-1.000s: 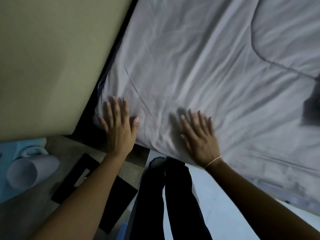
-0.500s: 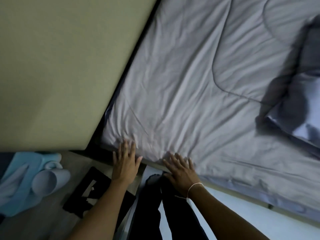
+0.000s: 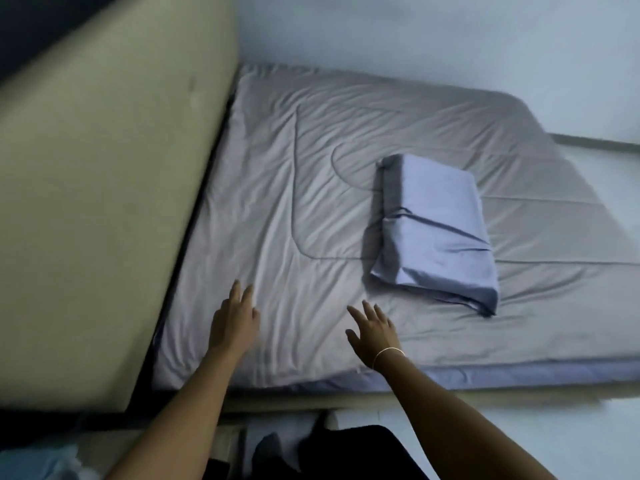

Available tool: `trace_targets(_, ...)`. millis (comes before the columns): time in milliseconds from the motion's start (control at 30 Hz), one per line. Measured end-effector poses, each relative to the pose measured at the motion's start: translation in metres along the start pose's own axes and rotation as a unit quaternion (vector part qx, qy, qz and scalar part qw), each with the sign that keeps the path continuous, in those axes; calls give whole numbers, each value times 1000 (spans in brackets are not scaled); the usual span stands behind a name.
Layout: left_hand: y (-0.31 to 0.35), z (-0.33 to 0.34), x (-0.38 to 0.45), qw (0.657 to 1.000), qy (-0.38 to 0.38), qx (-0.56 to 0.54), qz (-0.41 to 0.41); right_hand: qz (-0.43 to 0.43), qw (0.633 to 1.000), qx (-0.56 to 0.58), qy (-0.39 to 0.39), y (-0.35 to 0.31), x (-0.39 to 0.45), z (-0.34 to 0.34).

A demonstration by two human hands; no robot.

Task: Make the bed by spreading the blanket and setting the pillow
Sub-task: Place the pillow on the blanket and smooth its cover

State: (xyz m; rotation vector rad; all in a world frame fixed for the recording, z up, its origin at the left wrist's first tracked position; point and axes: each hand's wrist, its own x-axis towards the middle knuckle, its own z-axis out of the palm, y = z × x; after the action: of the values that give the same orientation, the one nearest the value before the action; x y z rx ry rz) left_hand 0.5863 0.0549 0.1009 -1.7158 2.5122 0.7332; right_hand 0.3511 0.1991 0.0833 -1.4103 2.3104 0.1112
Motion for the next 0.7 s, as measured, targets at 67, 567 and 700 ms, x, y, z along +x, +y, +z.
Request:
trace_targets(67, 32, -13, 7, 999, 13, -4, 42, 23, 999, 17, 28, 20, -4, -21)
trace_targets(567, 237, 57, 35, 997, -7, 16, 70, 92, 991, 77, 63, 248, 13, -74)
trace_targets(700, 312, 98, 35, 997, -7, -6, 81, 90, 992, 69, 47, 319, 20, -73)
